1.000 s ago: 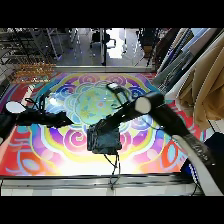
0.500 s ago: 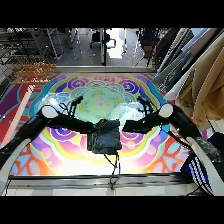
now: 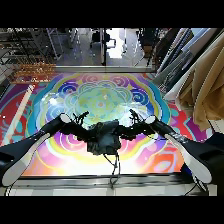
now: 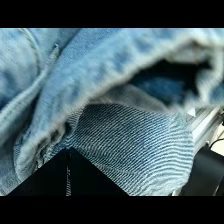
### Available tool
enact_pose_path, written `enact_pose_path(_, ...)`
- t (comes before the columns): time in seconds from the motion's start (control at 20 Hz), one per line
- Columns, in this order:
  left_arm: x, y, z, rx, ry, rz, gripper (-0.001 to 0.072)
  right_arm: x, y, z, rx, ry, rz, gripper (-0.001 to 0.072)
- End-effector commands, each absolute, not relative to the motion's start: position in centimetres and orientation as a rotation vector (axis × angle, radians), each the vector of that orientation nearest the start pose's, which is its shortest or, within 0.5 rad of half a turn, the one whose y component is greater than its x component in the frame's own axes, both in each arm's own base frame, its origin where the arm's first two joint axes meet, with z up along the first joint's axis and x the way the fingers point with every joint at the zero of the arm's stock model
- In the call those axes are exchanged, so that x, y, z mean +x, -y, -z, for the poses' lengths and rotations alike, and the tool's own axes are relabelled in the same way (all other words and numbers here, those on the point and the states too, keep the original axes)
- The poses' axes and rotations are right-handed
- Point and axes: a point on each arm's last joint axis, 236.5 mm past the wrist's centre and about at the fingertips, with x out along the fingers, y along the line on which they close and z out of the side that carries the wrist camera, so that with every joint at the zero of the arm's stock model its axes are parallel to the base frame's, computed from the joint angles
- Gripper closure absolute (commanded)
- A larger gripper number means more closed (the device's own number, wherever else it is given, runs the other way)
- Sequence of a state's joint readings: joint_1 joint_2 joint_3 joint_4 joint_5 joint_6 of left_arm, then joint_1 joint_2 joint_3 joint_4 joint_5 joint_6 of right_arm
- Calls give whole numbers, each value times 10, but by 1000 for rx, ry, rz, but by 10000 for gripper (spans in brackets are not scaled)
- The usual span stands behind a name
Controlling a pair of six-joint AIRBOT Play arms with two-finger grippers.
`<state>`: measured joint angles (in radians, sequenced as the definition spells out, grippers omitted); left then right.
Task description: Fold the clothes and pants, and hang the long-sleeved shirts on hangers.
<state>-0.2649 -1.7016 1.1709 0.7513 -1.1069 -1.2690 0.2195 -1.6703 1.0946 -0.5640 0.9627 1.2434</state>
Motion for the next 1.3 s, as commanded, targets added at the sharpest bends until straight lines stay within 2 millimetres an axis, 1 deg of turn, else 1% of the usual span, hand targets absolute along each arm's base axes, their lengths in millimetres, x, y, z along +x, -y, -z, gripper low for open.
enact_pose_path(0.0, 345, 246, 102, -444, -1578, 662, 697, 393, -265, 87, 698, -1404, -635, 15)
enact_pose_path(0.05, 345, 246, 101, -444, -1578, 663, 697, 395, -270, 84, 694, -1397, -648, 16)
enact_pose_path(0.15, 345, 246, 101, -444, -1578, 663, 697, 390, -283, 85, 677, -1409, -675, 28)
enact_pose_path(0.2, 345, 246, 101, -444, -1578, 663, 697, 385, -292, 89, 672, -1425, -687, 101)
enact_pose_path(0.25, 345, 247, 101, -444, -1580, 665, 697, 378, -301, 92, 669, -1441, -702, 269)
enact_pose_path(0.3, 345, 245, 100, -446, -1579, 664, 697, 373, -307, 93, 656, -1450, -713, 546)
enact_pose_path(0.35, 344, 243, 95, -449, -1582, 672, 697, 369, -311, 90, 655, -1456, -727, 657)
enact_pose_path(0.4, 341, 239, 86, -448, -1585, 690, 697, 366, -313, 81, 647, -1453, -747, 658)
enact_pose_path(0.45, 338, 233, 72, -441, -1583, 711, 697, 367, -310, 71, 631, -1435, -752, 658)
enact_pose_path(0.5, 336, 226, 56, -430, -1568, 724, 697, 372, -301, 56, 610, -1407, -736, 659)
enact_pose_path(0.55, 336, 219, 34, -414, -1531, 746, 697, 378, -289, 40, 595, -1375, -710, 659)
enact_pose_path(0.65, 331, 203, -12, -380, -1448, 766, 696, 391, -252, -6, 583, -1284, -664, 659)
enact_pose_path(0.75, 319, 183, -51, -313, -1378, 765, 696, 401, -203, -60, 596, -1163, -619, 659)
enact_pose_path(0.85, 303, 162, -79, -234, -1326, 741, 696, 402, -143, -113, 625, -1031, -551, 660)
enact_pose_path(0.9, 296, 151, -89, -195, -1306, 719, 695, 398, -107, -138, 639, -963, -497, 660)
enact_pose_path(0.95, 291, 138, -97, -152, -1285, 684, 695, 391, -72, -157, 652, -907, -435, 660)
enact_pose_path(1.0, 287, 126, -102, -114, -1268, 646, 695, 380, -30, -172, 667, -857, -348, 660)
enact_pose_path(1.05, 286, 113, -106, -80, -1248, 604, 695, 365, 8, -180, 691, -827, -263, 660)
enact_pose_path(1.1, 285, 104, -110, -57, -1232, 569, 695, 344, 49, -184, 727, -810, -163, 660)
enact_pose_path(1.15, 285, 95, -112, -43, -1221, 541, 695, 321, 85, -182, 760, -802, -67, 660)
enact_pose_path(1.2, 285, 90, -113, -40, -1216, 524, 695, 295, 123, -179, 787, -788, 29, 660)
enact_pose_path(1.25, 286, 86, -113, -40, -1216, 510, 695, 274, 157, -177, 836, -751, 131, 660)
